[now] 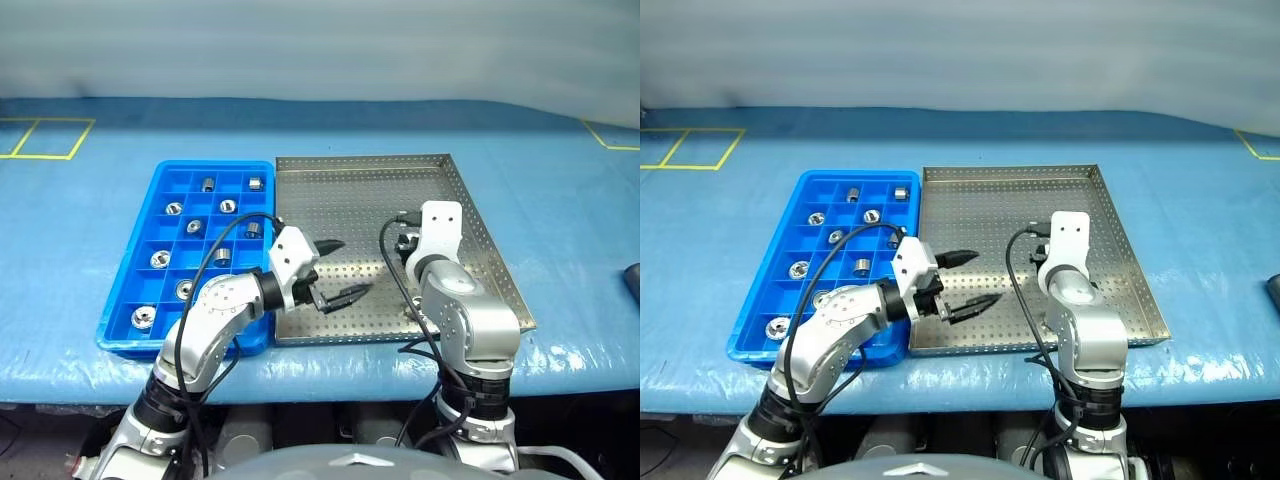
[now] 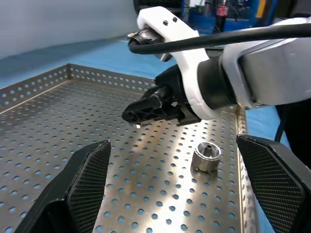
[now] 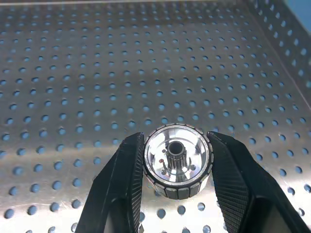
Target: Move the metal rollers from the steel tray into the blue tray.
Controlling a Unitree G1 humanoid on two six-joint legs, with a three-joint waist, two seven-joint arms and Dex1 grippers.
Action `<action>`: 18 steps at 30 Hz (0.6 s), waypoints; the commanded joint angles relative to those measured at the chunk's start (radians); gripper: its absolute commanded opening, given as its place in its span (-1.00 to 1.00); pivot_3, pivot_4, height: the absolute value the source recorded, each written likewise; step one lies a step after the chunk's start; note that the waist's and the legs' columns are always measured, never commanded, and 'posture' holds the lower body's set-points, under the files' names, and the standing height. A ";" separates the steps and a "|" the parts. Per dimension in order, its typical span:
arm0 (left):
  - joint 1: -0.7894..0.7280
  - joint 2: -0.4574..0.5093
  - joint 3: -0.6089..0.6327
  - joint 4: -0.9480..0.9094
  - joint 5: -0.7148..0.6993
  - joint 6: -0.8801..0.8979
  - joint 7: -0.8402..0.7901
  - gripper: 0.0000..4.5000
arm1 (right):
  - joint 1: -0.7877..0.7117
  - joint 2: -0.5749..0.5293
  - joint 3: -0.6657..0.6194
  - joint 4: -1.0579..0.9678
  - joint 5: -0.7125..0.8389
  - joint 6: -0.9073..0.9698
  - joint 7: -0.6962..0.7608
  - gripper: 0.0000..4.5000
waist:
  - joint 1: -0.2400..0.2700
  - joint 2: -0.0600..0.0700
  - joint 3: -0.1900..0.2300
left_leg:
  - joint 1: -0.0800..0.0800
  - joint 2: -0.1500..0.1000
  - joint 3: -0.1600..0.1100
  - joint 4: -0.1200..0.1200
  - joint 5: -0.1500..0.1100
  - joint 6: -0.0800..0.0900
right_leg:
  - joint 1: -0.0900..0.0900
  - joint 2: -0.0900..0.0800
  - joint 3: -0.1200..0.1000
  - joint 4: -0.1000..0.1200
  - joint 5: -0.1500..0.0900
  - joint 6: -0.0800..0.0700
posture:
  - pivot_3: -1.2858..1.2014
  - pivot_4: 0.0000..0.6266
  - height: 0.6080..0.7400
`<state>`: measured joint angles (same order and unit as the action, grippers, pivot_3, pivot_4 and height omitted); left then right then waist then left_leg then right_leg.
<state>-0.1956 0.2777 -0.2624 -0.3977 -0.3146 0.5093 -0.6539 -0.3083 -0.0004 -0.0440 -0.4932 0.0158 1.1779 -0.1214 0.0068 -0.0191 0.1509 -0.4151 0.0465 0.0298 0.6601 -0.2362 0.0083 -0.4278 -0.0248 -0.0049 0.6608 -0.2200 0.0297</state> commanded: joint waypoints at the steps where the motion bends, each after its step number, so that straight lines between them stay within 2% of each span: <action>1: 0.031 -0.018 0.084 -0.074 0.010 -0.066 0.087 1.00 | -0.052 -0.038 0.076 -0.047 0.028 -0.070 0.082 -0.26 | 0.006 0.000 0.000 | 0.000 0.000 0.000 0.000 0.000 0.000 | 0.000 0.000 0.000 0.000 0.000 0.000 | 0.20 -0.52 1.00; 6: 0.125 0.038 0.179 -0.173 0.005 -0.087 0.131 1.00 | -0.106 -0.092 0.203 0.004 0.062 -0.166 0.213 -0.26 | 0.028 0.000 0.000 | 0.000 0.000 0.000 -0.003 0.000 0.000 | -0.001 0.000 -0.001 -0.001 0.000 0.000 | 0.28 -0.52 1.00; 18: 0.338 0.112 0.328 -0.351 -0.053 -0.039 0.187 1.00 | -0.200 -0.085 0.339 0.085 0.114 -0.228 0.374 -0.26 | 0.137 0.001 0.002 | -0.001 0.000 -0.003 -0.004 0.000 0.000 | 0.000 -0.001 -0.005 -0.003 -0.002 -0.002 | 0.41 -0.52 1.00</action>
<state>0.1340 0.3797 0.0398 -0.6857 -0.3385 0.4683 -0.4654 -0.4882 -0.0880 0.2878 -0.3799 0.1147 0.9795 0.2337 0.1434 -0.0181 0.1527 -0.4165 0.0465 0.0261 0.6561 -0.2362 0.0080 -0.4282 -0.0258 -0.0108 0.6581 -0.2238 0.0238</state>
